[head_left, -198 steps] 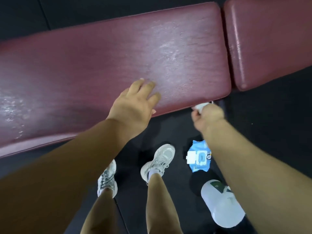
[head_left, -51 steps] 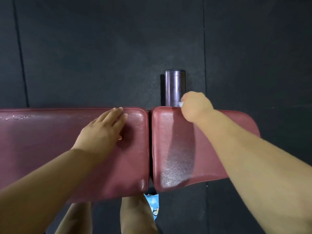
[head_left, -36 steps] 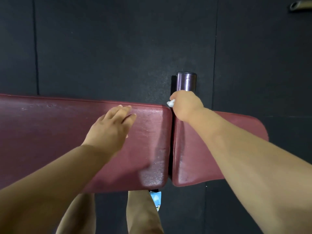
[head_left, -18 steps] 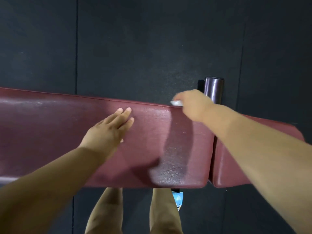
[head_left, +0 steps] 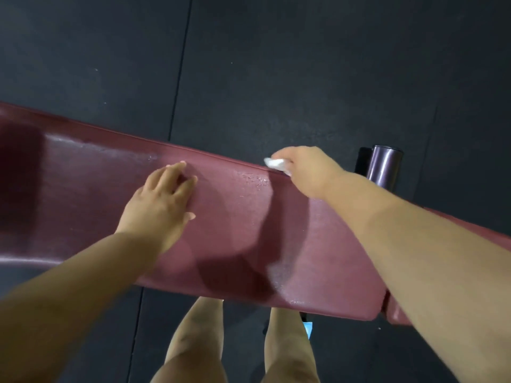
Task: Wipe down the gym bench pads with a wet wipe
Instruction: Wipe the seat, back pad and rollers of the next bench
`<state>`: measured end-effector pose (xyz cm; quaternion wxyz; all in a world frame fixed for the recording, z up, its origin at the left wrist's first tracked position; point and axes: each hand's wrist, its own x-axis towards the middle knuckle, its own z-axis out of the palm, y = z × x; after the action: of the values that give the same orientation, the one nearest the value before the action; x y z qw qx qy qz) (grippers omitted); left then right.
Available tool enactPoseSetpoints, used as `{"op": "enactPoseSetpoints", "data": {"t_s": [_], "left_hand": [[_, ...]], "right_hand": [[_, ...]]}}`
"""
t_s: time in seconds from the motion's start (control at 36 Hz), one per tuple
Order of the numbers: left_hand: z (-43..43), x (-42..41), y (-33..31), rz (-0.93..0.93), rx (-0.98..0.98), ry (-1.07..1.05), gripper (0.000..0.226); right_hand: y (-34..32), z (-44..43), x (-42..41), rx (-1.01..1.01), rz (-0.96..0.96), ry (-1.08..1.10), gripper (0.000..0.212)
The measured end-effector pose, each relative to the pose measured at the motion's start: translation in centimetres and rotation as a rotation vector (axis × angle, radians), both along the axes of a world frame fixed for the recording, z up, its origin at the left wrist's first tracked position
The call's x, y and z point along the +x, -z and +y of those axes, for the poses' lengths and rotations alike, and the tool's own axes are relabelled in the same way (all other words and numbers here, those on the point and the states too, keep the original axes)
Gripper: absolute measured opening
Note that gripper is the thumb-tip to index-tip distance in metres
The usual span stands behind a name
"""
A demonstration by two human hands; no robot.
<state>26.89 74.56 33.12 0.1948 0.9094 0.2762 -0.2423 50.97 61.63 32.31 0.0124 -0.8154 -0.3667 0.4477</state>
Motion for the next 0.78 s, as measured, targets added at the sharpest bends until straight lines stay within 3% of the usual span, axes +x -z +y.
{"op": "enactPoseSetpoints", "data": {"t_s": [0.08, 0.17, 0.22, 0.33, 0.39, 0.47, 0.53, 0.69, 0.78], "left_hand": [[1.6, -1.4, -0.1, 0.039, 0.015, -0.102, 0.074], [2.6, -2.4, -0.1, 0.069, -0.029, -0.184, 0.075], [2.7, -2.5, 0.0, 0.092, -0.086, -0.194, 0.073], [2.6, -2.0, 0.3, 0.062, -0.147, -0.250, 0.070], [2.8, -2.0, 0.4, 0.057, -0.148, -0.258, 0.071], [2.8, -2.3, 0.5, 0.052, -0.144, -0.242, 0.072], [2.8, -2.4, 0.6, 0.050, -0.139, -0.242, 0.071], [2.4, -1.8, 0.5, 0.077, -0.126, -0.269, 0.069], [2.4, -1.6, 0.6, 0.091, -0.141, -0.297, 0.070]], "right_hand": [[0.1, -1.4, 1.3, -0.271, -0.187, -0.140, 0.031], [0.1, -0.8, 0.9, -0.417, -0.257, -0.114, 0.010], [0.5, 0.9, -0.3, -0.378, -0.268, -0.047, 0.009], [1.1, 5.6, -4.6, -0.089, -0.148, 0.093, 0.034], [1.3, 6.9, -6.1, -0.010, -0.087, 0.108, 0.046], [1.3, 6.4, -5.8, 0.039, -0.065, 0.058, 0.047], [1.3, 5.1, -4.2, 0.010, -0.081, 0.013, 0.044], [1.0, 3.4, -0.1, -0.381, -0.178, -0.078, 0.020], [1.6, 5.9, -1.7, -0.282, -0.159, -0.041, 0.024]]}}
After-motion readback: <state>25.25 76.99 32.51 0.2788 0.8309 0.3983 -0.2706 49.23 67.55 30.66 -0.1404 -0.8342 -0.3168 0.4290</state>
